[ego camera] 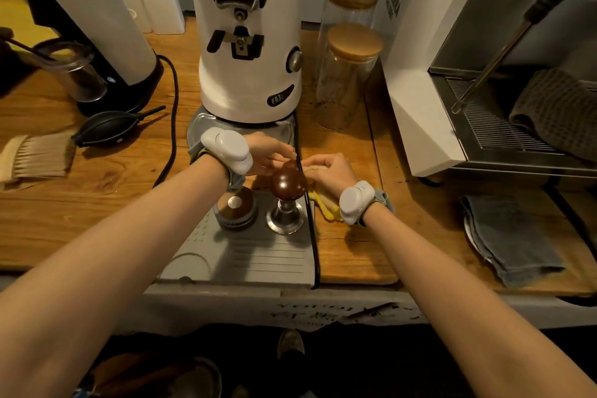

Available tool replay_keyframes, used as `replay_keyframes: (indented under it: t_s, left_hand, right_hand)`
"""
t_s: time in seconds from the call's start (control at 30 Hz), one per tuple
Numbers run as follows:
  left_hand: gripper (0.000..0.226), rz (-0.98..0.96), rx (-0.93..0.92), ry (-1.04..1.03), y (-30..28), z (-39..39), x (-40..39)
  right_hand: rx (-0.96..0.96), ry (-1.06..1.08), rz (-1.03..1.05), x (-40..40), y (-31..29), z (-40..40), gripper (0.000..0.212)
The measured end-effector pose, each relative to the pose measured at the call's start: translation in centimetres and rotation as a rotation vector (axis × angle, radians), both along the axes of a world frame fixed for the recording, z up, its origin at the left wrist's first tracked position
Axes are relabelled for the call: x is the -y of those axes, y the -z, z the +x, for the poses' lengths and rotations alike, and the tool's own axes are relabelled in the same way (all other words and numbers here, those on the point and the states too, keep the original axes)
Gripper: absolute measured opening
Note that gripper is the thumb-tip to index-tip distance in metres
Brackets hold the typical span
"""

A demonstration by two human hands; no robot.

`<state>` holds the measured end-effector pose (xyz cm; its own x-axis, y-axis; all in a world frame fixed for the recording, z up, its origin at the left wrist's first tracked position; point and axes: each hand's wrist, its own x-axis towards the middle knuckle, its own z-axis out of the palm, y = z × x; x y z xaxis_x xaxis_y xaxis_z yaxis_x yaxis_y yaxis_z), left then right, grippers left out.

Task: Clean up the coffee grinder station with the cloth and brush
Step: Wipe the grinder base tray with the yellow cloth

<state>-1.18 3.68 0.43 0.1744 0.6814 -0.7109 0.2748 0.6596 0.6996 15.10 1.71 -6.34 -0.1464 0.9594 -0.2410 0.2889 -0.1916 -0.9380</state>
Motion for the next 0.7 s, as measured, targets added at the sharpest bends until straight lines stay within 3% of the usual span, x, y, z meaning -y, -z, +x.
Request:
replay_keyframes:
  t_s: [0.3,0.53,0.7]
  left_hand:
    - [0.039,0.043,0.041,0.034,-0.1,1.4,0.9]
    - [0.038,0.09,-0.039,0.111,0.4,1.0,1.7]
    - [0.038,0.254,-0.149,0.127,0.7,0.6,3.2]
  right_hand:
    - [0.027,0.111,0.053,2.3,-0.1,1.8,0.013]
    - [0.089,0.243,0.026,4.1,0.0,3.3,0.014]
    - [0.087,0.33,0.031,5.9,0.4,3.2,0.013]
